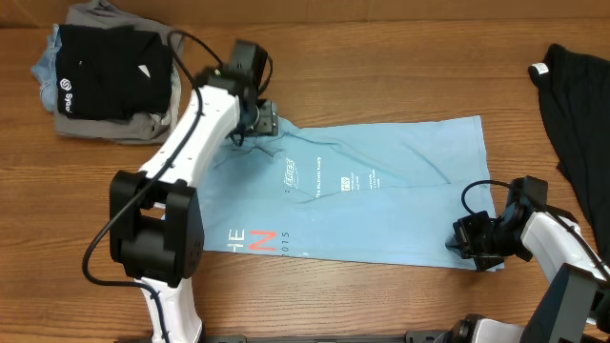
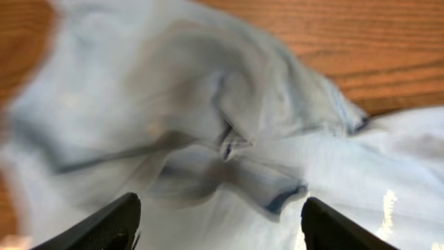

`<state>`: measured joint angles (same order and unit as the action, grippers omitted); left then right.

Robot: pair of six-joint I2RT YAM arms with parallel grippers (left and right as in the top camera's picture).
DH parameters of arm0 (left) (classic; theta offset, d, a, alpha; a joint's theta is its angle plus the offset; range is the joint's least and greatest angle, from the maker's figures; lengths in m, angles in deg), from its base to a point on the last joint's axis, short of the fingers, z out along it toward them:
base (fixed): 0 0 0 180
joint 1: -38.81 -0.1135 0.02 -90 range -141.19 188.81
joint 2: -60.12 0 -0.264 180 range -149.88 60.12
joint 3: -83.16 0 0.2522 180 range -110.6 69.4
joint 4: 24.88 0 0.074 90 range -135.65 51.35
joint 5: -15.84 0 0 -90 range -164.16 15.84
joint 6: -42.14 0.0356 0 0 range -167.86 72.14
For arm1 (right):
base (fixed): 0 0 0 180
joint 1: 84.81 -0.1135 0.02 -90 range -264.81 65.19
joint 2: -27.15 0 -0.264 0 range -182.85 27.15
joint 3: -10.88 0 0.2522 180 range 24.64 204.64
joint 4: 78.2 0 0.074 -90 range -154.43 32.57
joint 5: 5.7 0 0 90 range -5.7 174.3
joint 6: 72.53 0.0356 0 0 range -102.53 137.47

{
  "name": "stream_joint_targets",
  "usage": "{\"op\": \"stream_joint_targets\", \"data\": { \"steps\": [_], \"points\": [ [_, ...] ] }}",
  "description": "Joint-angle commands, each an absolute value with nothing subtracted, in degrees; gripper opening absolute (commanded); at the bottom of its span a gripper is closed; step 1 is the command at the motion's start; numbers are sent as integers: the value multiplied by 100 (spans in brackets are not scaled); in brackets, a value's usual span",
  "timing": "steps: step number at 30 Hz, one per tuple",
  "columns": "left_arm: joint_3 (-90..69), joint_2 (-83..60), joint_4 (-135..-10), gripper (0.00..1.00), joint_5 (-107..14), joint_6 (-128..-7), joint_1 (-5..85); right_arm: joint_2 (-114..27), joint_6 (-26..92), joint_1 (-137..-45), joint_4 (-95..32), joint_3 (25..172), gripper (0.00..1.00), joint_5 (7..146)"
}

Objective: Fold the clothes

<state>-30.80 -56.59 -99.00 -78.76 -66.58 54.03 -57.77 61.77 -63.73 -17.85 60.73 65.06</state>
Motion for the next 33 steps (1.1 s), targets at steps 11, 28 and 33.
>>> {"op": "stream_joint_targets", "data": {
  "steps": [11, 28, 33],
  "points": [
    [-2099, -5667, -10770, 48, -7795, -7320, 5314, -5974, 5954, -6329, -1984, 5888, 4, 6766],
    [-872, -5678, -9063, 16, -7710, -7467, 4466, -5974, 5941, -6329, -2005, 5888, 4, 6766],
    [-868, -5678, -8762, 15, -7704, -7324, 4251, -5974, 5941, -6329, -2021, 5888, 4, 6766]
  ]
}}
